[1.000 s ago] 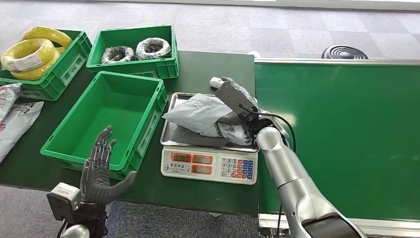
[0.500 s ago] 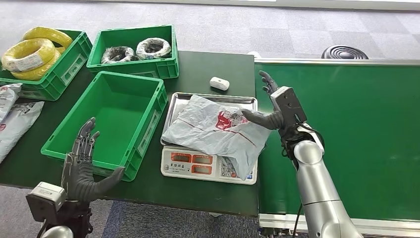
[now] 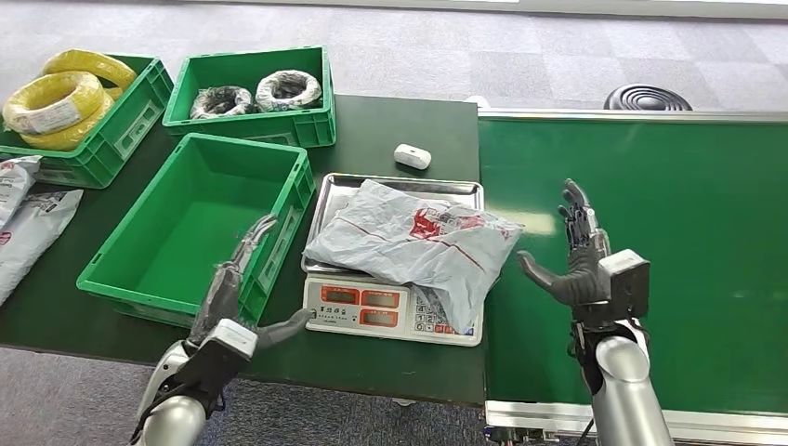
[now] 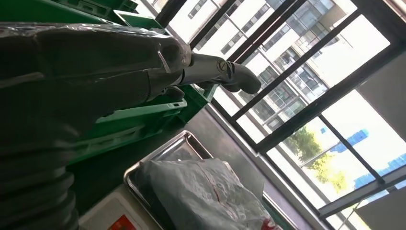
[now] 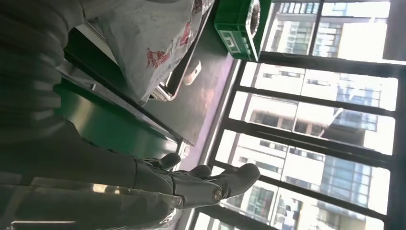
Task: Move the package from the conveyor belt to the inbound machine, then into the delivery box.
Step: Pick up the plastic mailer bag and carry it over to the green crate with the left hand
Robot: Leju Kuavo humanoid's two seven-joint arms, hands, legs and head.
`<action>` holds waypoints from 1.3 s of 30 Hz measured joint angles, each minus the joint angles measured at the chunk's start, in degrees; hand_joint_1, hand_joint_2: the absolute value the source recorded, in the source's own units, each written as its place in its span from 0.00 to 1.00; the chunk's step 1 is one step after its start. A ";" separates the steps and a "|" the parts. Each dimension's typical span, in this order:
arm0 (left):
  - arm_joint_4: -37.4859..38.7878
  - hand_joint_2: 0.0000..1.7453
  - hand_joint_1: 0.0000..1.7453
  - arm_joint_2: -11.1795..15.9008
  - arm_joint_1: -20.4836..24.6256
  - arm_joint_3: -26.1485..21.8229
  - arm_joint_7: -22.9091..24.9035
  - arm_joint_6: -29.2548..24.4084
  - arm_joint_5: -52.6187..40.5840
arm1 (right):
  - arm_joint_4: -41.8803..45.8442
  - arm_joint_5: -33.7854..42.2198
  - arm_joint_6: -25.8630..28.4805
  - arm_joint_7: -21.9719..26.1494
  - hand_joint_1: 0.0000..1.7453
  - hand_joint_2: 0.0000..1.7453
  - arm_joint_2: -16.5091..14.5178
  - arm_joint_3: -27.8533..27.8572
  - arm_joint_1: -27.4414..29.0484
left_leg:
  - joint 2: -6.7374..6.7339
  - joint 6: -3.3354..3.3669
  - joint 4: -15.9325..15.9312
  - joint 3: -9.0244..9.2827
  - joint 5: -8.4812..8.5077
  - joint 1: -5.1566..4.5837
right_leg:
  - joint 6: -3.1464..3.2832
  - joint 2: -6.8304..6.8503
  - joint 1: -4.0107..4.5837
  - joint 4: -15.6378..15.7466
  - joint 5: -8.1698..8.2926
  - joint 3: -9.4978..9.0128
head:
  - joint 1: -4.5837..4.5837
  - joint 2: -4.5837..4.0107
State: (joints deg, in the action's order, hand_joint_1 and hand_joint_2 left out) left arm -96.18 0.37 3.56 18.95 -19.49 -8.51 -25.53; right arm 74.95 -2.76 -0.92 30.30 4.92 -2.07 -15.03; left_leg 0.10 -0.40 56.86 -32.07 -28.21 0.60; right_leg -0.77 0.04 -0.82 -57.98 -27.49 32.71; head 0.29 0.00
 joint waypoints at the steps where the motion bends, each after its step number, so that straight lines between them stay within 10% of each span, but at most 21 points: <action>1: 1.28 1.00 0.00 -0.07 1.13 1.49 0.71 -0.10 -0.91 | 2.72 0.50 0.78 0.65 0.00 1.00 0.03 0.71 1.86 | 0.01 0.00 0.00 -0.01 -0.01 0.00 | 0.00 0.01 0.00 0.00 0.00 0.01 | 0.00 0.00; 9: 6.94 1.00 0.00 -1.03 5.94 7.14 2.74 -0.44 -2.75 | 14.91 2.09 2.43 1.45 0.00 1.00 0.02 4.40 9.45 | -0.12 -0.01 -0.01 -0.07 -0.04 0.00 | 0.00 -0.04 -0.01 0.00 0.00 0.04 | -0.01 0.00; 17: 19.64 1.00 0.00 -8.05 14.94 12.68 4.68 -1.06 4.37 | 31.66 -0.43 3.87 4.05 0.00 1.00 -1.79 9.17 24.41 | -0.02 0.00 0.00 -0.12 -0.04 -0.01 | -0.01 0.06 -0.01 0.02 -0.01 0.08 | -0.02 0.00; 34: 50.01 1.00 0.01 -15.44 28.79 12.83 9.42 -14.62 0.05 | 33.68 4.59 2.80 4.19 0.00 1.00 -6.58 6.46 28.29 | -0.07 -0.01 0.00 -0.10 -0.03 -0.01 | 0.00 0.01 -0.01 0.01 0.00 0.07 | -0.01 0.00; 38: 56.18 1.00 0.90 -15.46 30.82 13.75 16.38 -20.10 -10.55 | 33.65 5.02 2.81 4.31 0.00 1.00 -6.79 5.88 28.13 | -0.09 -0.01 0.00 -0.09 -0.03 -0.01 | 0.00 -0.01 -0.01 0.01 0.01 0.05 | -0.01 0.00; 39: 57.39 1.00 0.95 -15.46 31.29 14.01 17.87 -20.85 -12.62 | 33.61 4.97 2.90 4.34 0.00 1.00 -6.85 5.66 28.04 | -0.11 -0.01 -0.01 -0.08 -0.03 -0.01 | 0.00 -0.02 -0.01 0.01 0.01 0.03 | -0.01 0.00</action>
State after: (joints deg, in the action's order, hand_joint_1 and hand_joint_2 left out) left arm -38.79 -15.10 34.84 32.97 -1.62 -29.36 -38.15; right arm 108.56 2.21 1.98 34.64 -1.93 3.59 13.00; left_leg -0.01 -0.40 56.85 -32.15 -28.24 0.60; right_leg -0.76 0.01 -0.82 -57.97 -27.48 32.75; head 0.28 0.00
